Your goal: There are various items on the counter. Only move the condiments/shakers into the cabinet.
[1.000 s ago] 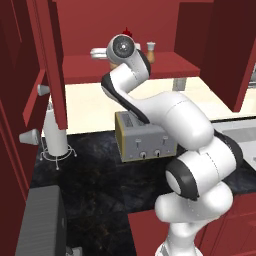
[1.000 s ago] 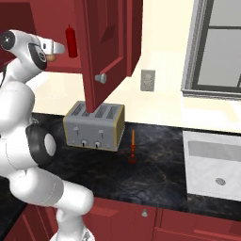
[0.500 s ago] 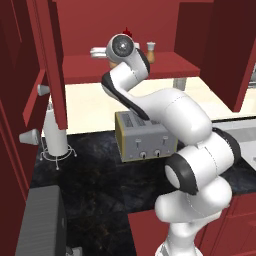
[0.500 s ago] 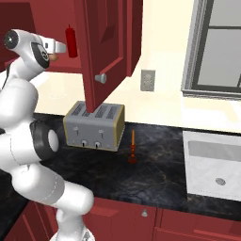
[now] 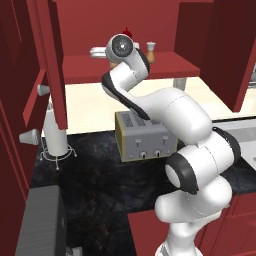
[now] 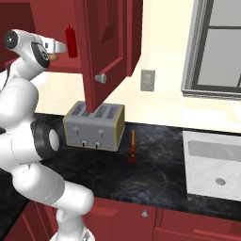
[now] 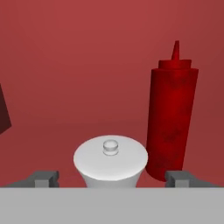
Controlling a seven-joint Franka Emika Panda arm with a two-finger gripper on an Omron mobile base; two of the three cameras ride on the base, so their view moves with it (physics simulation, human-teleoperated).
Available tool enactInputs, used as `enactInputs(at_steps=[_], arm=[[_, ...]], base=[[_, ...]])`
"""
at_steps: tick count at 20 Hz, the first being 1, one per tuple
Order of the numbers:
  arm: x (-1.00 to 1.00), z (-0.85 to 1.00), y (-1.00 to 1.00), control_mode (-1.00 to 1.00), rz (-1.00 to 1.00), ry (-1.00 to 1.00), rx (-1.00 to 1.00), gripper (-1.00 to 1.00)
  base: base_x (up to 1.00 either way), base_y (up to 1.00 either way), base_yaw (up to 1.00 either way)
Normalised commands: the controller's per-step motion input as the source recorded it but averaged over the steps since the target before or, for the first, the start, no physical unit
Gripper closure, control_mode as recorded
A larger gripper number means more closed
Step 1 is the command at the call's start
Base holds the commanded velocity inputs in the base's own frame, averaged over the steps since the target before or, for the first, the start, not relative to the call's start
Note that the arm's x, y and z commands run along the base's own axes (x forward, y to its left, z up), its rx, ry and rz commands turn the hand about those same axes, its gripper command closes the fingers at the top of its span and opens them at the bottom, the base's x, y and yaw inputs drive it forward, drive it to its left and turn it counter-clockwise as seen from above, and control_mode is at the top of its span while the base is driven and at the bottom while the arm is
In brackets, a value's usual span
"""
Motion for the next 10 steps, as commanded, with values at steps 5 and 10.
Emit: enactInputs(at_steps=[5,10], arm=[[0.00,0.00,0.00,-1.00,0.00,0.00,0.00,-1.00],[-0.24,0.00,0.00,-1.00,0.00,0.00,0.00,-1.00]], base=[[0.00,0.00,0.00],[0.00,0.00,0.00]])
